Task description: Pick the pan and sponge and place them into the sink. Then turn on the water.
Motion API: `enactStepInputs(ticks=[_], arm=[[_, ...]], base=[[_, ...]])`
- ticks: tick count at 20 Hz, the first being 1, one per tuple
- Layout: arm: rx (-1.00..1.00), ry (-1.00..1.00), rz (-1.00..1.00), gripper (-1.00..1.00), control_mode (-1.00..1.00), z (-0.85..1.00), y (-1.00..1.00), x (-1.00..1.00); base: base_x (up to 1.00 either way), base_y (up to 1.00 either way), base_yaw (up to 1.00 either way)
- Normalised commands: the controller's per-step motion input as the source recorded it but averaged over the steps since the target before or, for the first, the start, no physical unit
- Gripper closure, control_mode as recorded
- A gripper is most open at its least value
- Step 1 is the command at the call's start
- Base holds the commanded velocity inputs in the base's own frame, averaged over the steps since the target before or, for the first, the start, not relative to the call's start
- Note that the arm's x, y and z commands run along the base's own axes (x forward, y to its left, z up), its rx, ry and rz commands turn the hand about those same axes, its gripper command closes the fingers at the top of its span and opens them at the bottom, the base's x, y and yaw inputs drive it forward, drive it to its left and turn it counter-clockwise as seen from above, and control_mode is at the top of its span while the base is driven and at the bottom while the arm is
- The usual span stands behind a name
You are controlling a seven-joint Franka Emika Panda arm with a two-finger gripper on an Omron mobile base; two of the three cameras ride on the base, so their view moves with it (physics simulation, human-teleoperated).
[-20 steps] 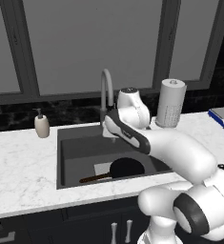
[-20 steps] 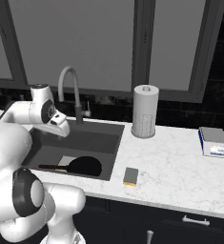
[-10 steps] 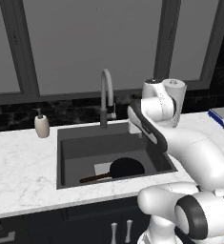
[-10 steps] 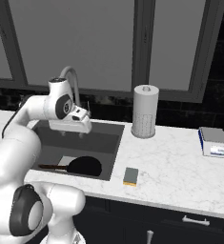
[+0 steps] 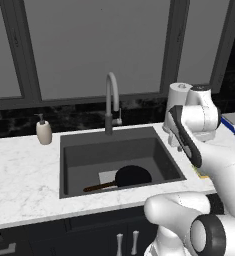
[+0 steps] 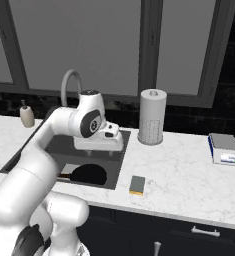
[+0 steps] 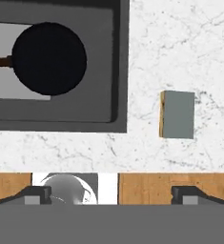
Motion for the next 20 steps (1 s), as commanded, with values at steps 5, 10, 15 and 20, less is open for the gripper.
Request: enactStepInputs(ticks=[5, 10, 15, 20], arm=[[0.0, 0.16, 0.05, -1.0, -1.0, 0.0, -0.9, -0.24], [0.03, 0.15, 0.01, -1.0, -1.0, -0.06, -0.46, -0.03], [0.03, 0.12, 0.0, -1.0, -1.0, -0.25, -0.13, 0.0], [0.06, 0.05, 0.0, -1.0, -1.0, -0.45, -0.01, 0.0]], base=[[0.0, 0.0, 0.0], [0.0, 0.0, 0.0], [0.0, 0.0, 0.0], [0.0, 0.0, 0.0]])
